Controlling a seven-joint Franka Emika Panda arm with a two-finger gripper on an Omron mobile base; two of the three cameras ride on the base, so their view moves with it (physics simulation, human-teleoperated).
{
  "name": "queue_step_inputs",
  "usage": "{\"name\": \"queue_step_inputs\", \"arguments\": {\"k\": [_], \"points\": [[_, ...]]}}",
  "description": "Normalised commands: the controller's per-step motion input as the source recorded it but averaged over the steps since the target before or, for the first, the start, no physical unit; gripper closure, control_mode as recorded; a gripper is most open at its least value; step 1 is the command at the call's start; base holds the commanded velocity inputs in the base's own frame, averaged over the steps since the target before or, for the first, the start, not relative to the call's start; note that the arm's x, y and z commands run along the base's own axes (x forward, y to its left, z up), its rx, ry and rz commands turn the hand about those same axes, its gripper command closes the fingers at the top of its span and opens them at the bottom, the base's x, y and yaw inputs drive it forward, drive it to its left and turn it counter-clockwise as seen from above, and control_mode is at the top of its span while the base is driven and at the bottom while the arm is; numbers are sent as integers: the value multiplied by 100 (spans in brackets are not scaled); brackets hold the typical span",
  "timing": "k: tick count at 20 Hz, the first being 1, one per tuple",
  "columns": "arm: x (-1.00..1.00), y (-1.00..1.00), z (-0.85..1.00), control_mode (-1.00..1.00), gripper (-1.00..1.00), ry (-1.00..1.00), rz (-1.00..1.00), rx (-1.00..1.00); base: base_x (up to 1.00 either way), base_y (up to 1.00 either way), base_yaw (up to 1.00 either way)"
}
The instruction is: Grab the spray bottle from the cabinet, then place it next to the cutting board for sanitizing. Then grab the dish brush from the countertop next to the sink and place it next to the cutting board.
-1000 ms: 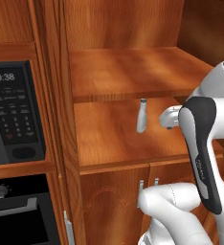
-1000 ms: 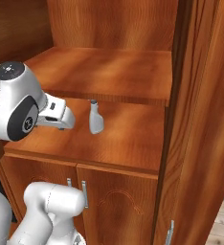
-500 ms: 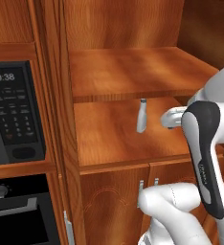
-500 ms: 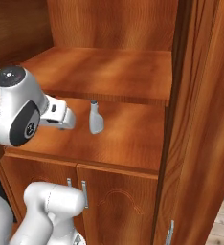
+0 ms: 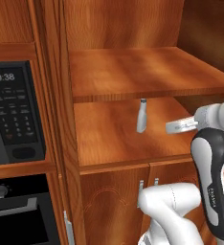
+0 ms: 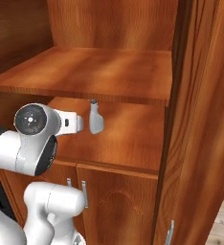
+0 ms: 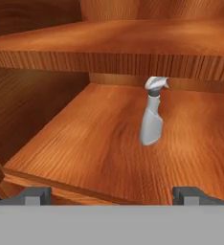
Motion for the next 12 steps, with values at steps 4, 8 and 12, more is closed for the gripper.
{"name": "queue_step_inputs", "arguments": {"k": [4, 8, 12], "points": [[30, -3, -24, -100, -100, -37, 13, 2, 0, 0, 0], [37, 0, -38, -100, -100, -29, 15, 8, 0, 0, 0], [59, 0, -42, -100, -100, -26, 19, 17, 0, 0, 0]]}}
